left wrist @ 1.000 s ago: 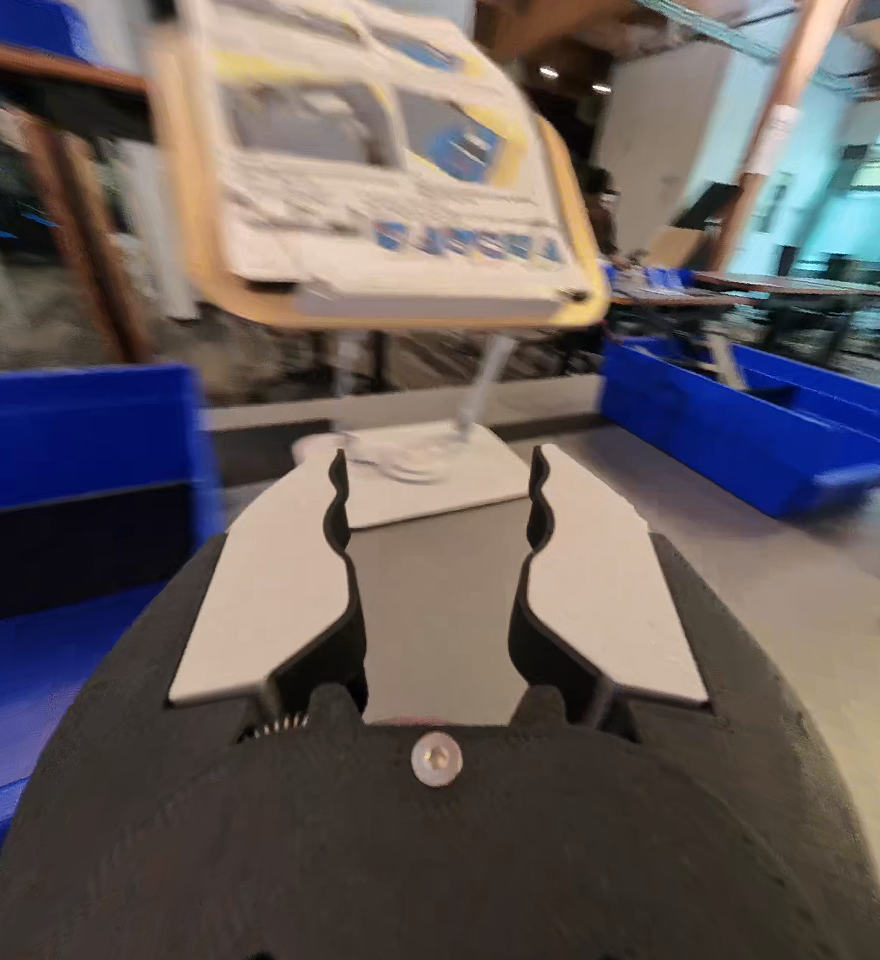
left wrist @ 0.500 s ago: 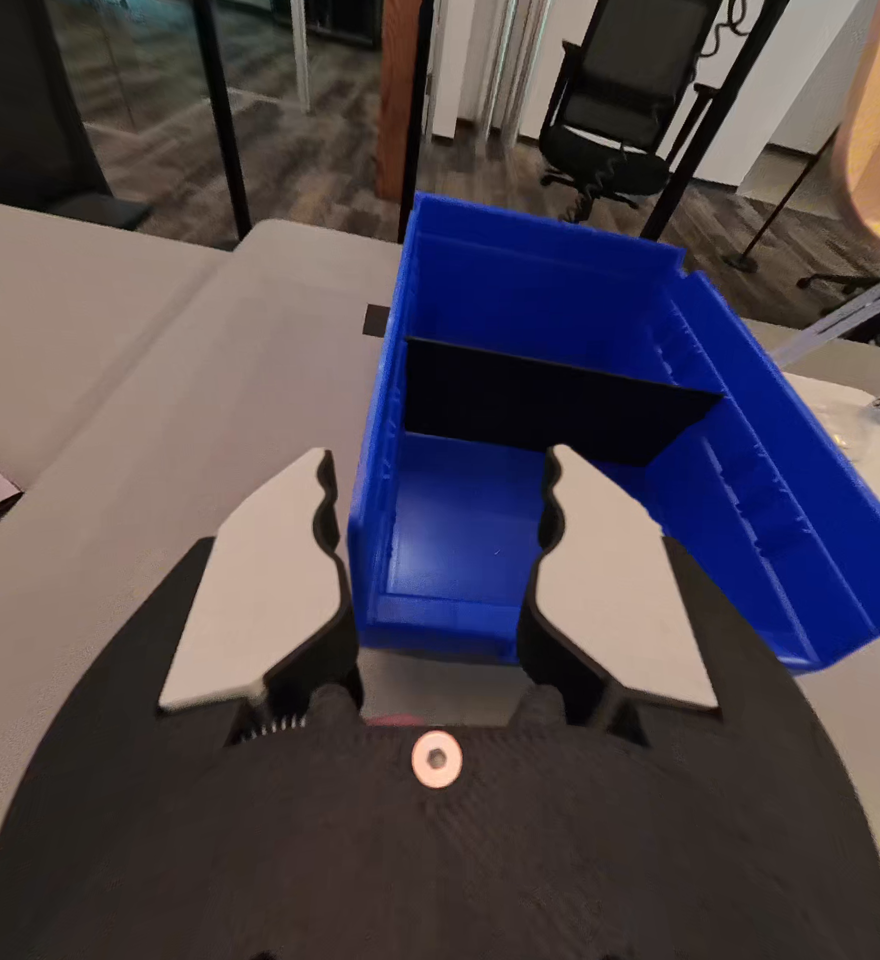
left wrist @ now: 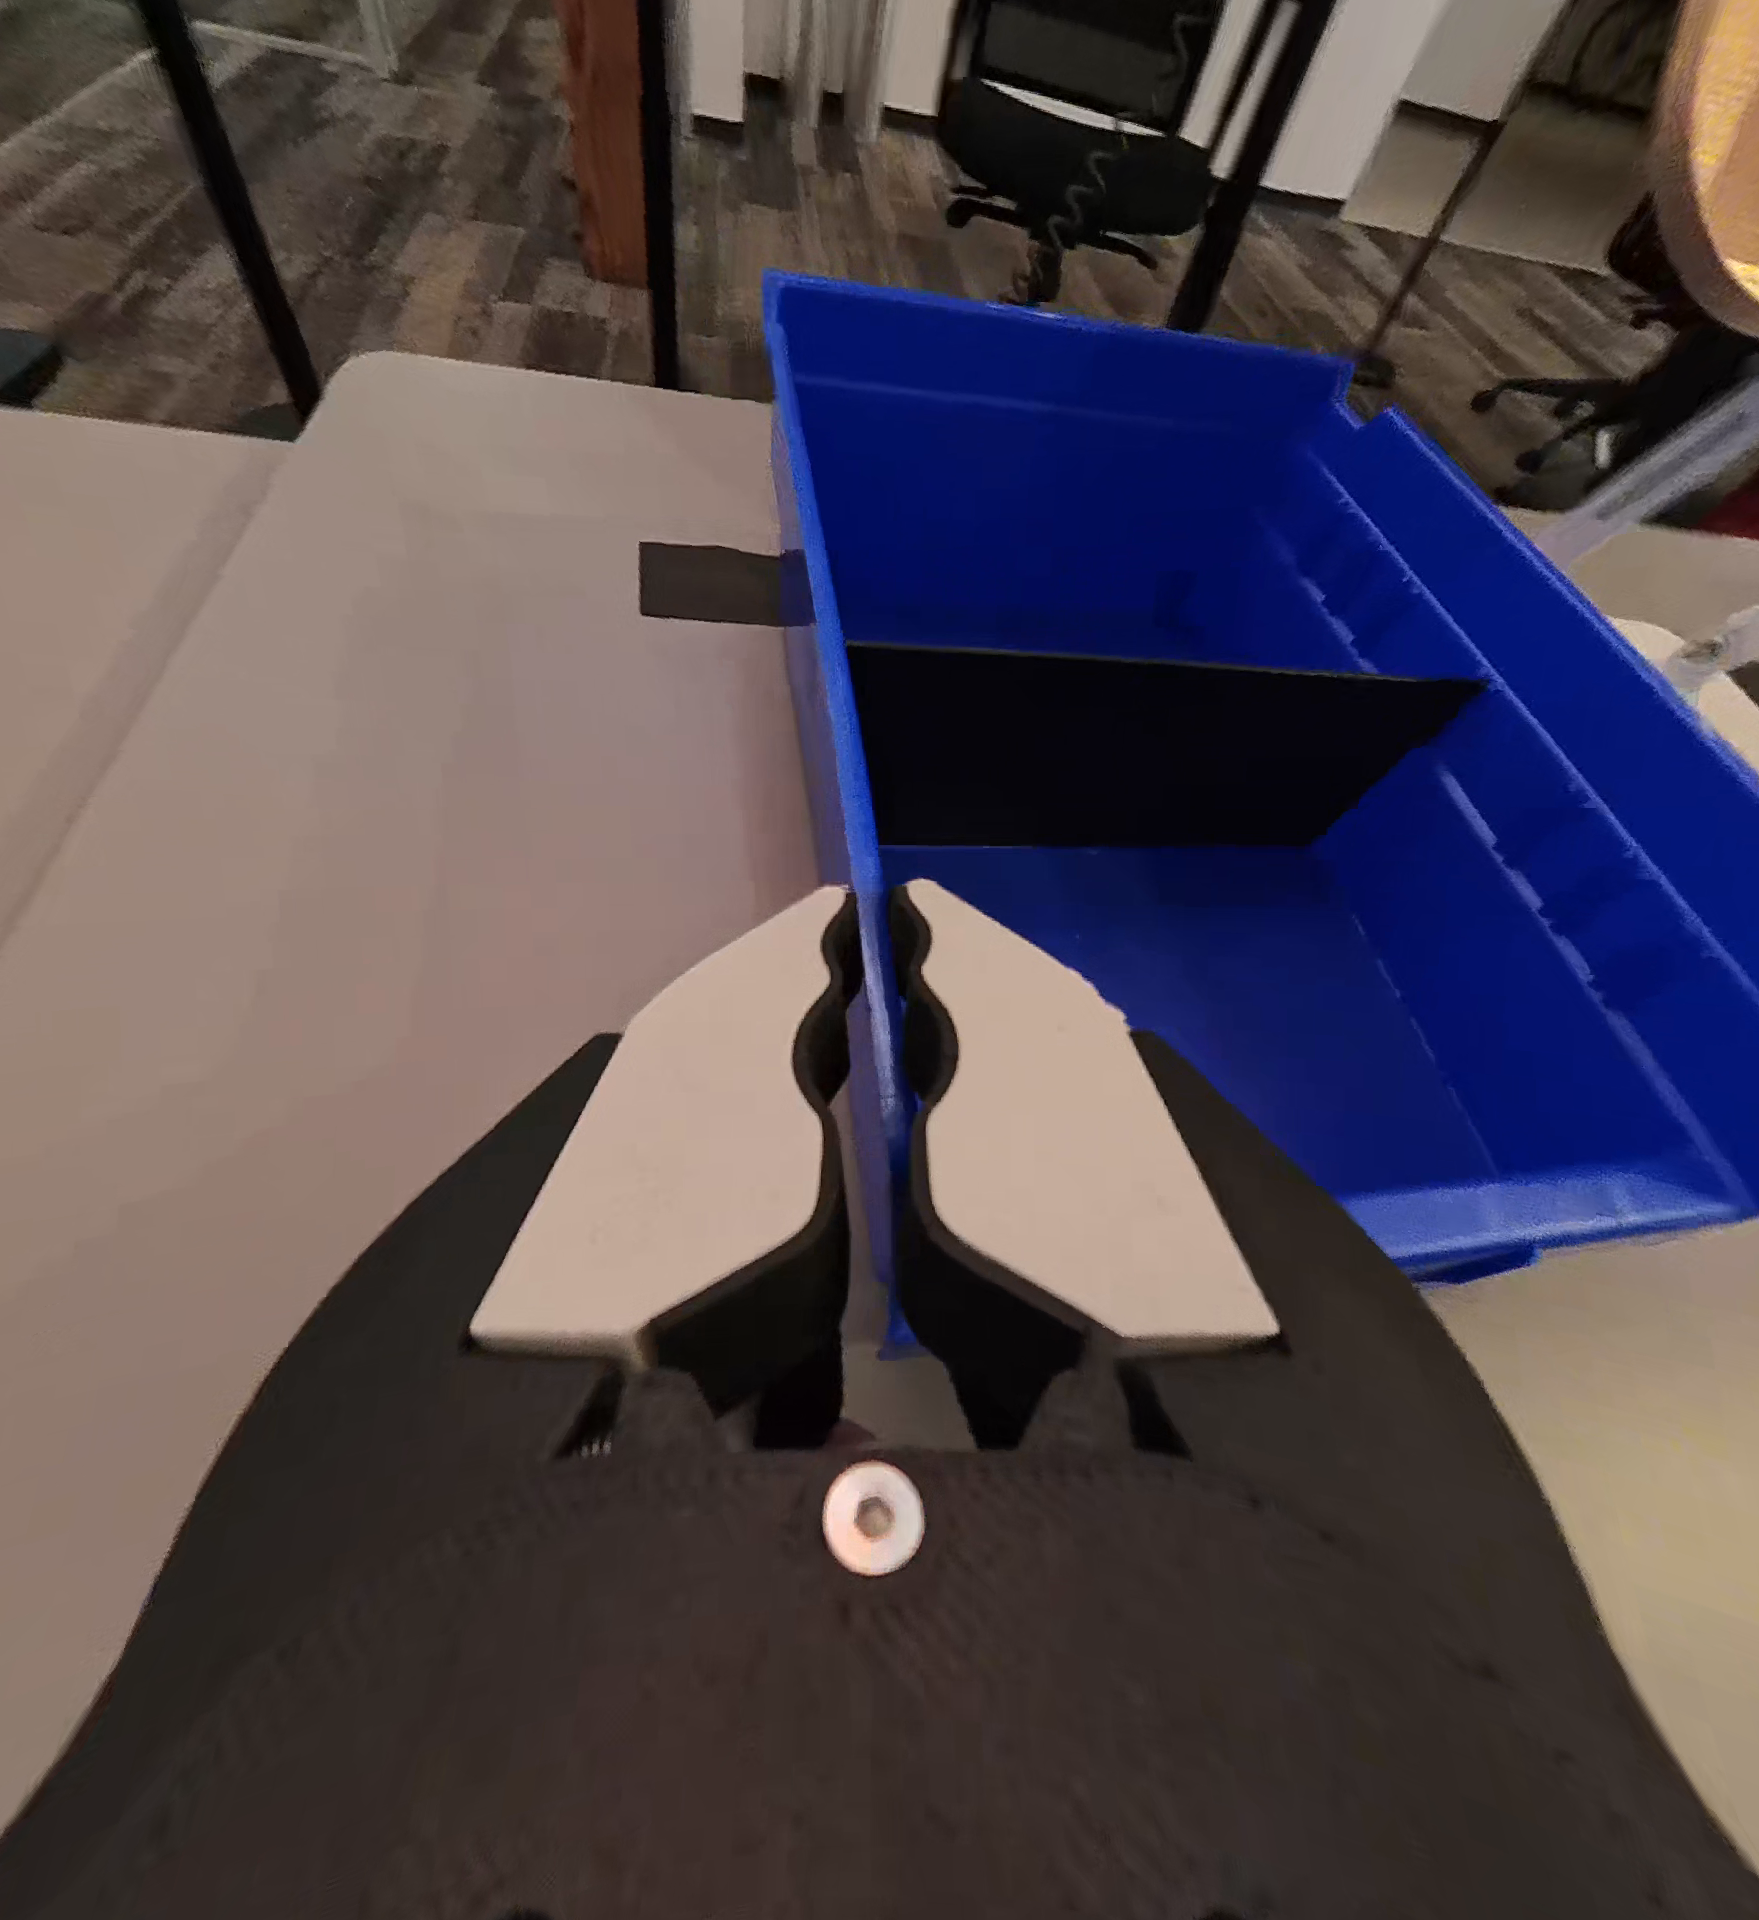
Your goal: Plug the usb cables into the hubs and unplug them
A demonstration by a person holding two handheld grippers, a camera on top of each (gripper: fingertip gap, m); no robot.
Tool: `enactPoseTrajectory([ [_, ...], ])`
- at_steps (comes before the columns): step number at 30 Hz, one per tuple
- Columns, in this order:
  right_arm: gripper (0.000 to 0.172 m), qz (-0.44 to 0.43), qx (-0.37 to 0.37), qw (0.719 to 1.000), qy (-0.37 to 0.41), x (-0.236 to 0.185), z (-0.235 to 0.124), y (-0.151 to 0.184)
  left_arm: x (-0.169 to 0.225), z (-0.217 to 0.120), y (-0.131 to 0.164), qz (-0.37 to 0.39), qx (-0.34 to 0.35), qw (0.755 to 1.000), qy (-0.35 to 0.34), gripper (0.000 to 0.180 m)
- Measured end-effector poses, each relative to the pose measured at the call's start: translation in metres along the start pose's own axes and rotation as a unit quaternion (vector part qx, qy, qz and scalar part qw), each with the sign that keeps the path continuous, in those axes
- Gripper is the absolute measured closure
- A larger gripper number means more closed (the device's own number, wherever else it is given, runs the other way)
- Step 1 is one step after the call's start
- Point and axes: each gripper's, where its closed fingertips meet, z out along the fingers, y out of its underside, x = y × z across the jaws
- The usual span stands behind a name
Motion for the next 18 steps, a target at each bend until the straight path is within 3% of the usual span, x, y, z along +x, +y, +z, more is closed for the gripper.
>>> enactPoseTrajectory([
  [9,0.168,-0.042,-0.004,0.997,-0.065,0.001,-0.025,0.013,0.015,-0.049,0.026,0.063,-0.067,0.98,0.174,0.176],
  [18,0.168,-0.118,-0.002,0.964,-0.238,-0.041,-0.055,0.027,0.094,-0.124,0.073,0.118,-0.123,0.908,0.383,0.176],
])
